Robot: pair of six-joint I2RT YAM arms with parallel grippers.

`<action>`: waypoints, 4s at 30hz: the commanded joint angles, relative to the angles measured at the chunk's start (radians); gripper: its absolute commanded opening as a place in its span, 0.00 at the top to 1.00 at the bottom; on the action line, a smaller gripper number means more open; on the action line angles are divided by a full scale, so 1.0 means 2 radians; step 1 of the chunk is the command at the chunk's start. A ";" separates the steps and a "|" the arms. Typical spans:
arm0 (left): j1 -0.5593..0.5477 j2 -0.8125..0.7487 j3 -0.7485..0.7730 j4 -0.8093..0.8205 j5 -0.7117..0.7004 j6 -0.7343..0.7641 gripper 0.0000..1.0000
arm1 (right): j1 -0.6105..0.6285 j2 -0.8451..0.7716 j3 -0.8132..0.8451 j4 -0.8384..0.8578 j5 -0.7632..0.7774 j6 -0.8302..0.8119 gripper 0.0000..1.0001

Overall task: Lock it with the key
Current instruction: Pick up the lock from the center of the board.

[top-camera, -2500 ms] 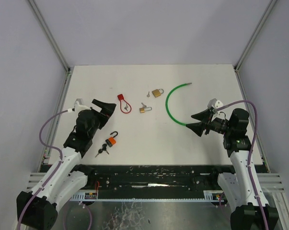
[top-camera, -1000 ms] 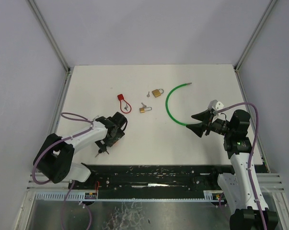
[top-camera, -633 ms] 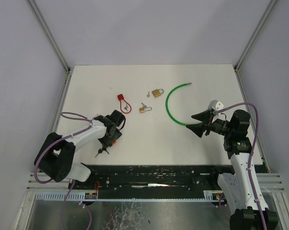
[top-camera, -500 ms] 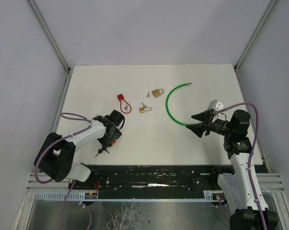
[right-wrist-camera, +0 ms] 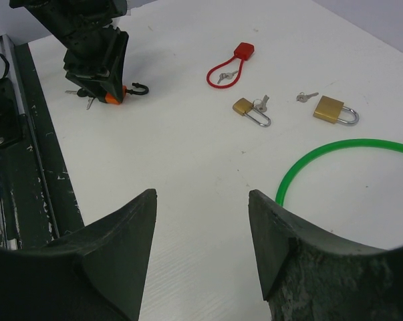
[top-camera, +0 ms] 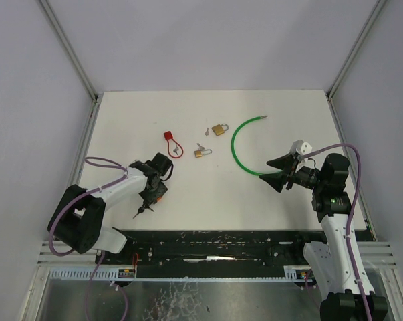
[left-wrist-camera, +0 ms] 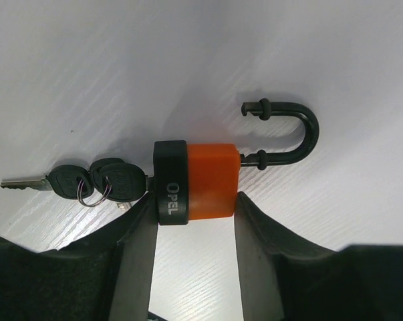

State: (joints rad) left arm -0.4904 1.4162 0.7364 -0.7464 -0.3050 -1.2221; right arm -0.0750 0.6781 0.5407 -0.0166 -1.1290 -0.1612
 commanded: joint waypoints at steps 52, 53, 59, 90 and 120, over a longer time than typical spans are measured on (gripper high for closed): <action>-0.180 0.030 -0.031 0.749 0.240 0.505 1.00 | 0.091 0.080 -0.033 -0.050 -0.008 -0.497 0.32; -0.187 0.027 -0.038 0.753 0.225 0.512 1.00 | 0.092 0.078 -0.036 -0.047 -0.007 -0.498 0.33; -0.211 0.037 -0.032 0.744 0.180 0.525 1.00 | 0.095 0.060 -0.061 -0.002 -0.004 -0.466 0.37; -0.241 0.062 -0.001 0.715 0.136 0.551 1.00 | 0.185 0.105 -0.105 0.159 0.093 -0.351 0.82; -0.207 -0.174 -0.130 0.800 0.166 0.578 0.00 | 0.096 0.084 -0.020 0.156 -0.013 -0.073 1.00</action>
State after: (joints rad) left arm -0.9089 1.2228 0.5224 0.7082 0.0593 -0.1146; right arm 0.1337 0.8963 0.4007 0.3275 -1.0164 -0.3183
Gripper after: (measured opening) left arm 0.997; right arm 0.041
